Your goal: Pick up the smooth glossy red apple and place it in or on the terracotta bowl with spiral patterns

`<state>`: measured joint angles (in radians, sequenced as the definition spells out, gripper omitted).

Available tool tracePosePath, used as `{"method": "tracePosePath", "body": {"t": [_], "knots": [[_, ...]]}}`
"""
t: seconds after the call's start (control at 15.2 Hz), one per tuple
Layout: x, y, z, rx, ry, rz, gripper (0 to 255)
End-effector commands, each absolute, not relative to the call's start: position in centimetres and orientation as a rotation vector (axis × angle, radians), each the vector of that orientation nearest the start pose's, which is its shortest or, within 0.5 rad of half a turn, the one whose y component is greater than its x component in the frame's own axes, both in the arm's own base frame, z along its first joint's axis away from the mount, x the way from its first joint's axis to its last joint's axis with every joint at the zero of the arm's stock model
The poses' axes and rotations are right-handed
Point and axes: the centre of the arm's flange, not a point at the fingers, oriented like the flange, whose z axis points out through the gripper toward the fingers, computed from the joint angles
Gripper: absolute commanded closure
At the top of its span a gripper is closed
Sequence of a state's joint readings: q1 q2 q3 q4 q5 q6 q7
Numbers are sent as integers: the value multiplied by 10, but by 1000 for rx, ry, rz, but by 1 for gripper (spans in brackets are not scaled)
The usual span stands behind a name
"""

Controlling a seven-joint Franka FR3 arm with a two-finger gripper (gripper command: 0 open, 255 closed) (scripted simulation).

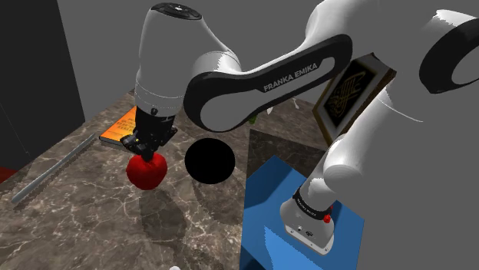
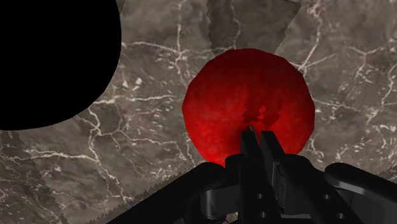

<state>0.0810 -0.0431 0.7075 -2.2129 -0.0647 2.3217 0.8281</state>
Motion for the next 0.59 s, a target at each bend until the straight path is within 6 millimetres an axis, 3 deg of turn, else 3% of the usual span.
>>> {"method": "tracePosePath", "body": {"t": [0.0, 0.53], "knots": [[377, 382, 417, -3085, -4, -238, 255], [377, 382, 460, -3085, -4, -238, 255]]}}
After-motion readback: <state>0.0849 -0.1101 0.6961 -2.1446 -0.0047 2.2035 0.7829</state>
